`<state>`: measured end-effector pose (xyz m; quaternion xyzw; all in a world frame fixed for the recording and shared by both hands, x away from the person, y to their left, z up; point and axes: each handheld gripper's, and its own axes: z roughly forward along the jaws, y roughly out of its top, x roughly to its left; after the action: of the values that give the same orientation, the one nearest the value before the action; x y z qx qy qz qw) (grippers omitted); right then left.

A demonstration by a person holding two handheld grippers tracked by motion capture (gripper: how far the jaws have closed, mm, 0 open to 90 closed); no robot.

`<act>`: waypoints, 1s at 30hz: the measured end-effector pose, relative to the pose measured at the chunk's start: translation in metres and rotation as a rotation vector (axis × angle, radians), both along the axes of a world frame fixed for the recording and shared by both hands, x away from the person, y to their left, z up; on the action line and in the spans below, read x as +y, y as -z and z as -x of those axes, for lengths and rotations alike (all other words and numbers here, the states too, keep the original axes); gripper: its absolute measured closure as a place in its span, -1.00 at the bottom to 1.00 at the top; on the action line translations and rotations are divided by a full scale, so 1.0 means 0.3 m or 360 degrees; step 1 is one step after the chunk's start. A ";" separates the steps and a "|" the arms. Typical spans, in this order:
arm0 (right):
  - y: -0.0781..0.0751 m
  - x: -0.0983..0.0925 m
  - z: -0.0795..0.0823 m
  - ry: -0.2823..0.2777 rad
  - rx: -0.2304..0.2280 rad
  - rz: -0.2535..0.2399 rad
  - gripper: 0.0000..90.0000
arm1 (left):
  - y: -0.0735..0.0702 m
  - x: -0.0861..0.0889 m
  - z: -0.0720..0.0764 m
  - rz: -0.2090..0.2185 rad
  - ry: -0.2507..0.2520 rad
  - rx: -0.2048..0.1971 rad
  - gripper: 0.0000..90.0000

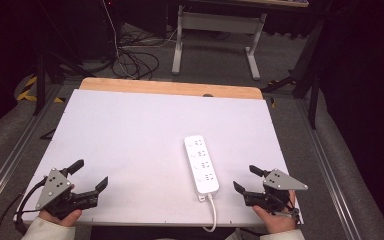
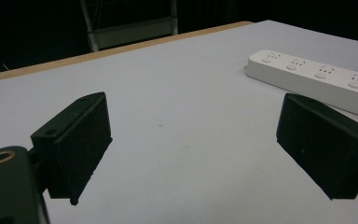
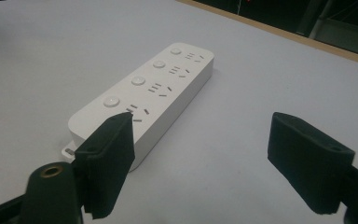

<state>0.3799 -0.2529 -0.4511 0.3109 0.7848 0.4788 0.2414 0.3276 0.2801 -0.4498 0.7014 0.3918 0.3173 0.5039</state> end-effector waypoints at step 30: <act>-0.004 0.004 0.003 -0.0013 -0.0032 0.0040 -0.48 | -0.004 -0.007 0.006 -0.0071 -0.0026 -0.0016 -0.75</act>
<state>0.3789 -0.2518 -0.4500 0.2999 0.7896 0.4728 0.2512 0.3257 0.2778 -0.4486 0.7076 0.3877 0.3335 0.4876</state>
